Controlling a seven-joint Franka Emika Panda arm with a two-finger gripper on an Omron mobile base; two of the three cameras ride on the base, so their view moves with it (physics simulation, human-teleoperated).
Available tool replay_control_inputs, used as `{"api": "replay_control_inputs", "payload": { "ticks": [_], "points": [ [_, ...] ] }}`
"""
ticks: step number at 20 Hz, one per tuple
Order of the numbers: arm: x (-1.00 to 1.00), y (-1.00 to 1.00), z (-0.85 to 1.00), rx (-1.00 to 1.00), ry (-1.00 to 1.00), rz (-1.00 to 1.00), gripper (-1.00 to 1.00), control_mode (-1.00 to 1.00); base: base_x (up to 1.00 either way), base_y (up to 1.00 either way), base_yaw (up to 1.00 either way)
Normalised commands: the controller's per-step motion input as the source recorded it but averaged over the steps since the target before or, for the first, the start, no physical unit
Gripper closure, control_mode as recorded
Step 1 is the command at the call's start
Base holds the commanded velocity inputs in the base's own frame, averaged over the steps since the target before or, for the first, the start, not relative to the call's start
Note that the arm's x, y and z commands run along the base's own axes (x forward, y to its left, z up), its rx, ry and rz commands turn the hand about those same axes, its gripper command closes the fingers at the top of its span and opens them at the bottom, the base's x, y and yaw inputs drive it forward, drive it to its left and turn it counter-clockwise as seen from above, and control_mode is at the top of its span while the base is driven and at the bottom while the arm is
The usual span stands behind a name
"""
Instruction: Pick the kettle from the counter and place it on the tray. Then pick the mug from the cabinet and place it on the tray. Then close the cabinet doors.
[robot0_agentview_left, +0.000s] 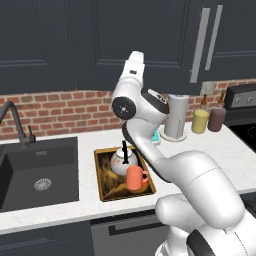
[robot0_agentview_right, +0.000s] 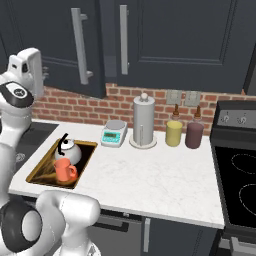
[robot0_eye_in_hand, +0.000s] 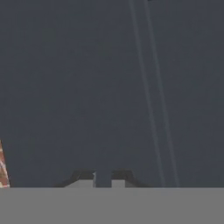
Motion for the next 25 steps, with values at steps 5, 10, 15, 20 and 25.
{"api": "replay_control_inputs", "payload": {
  "ticks": [5,10,15,20,25],
  "points": [
    [0.69,-0.14,0.0,0.0,0.02,0.2,1.0,-1.0,0.0,0.0,0.0],
    [0.59,-0.02,0.0,0.0,0.01,0.16,1.0,-1.0,0.0,0.0,0.0],
    [0.4,0.0,0.0,0.0,0.01,0.09,1.0,-1.0,0.0,0.0,0.0],
    [0.32,0.0,0.0,0.0,0.06,0.05,1.0,-1.0,0.0,0.0,0.0],
    [0.12,0.0,0.01,0.0,0.2,0.0,1.0,-1.0,0.0,0.0,0.0]
  ]
}}
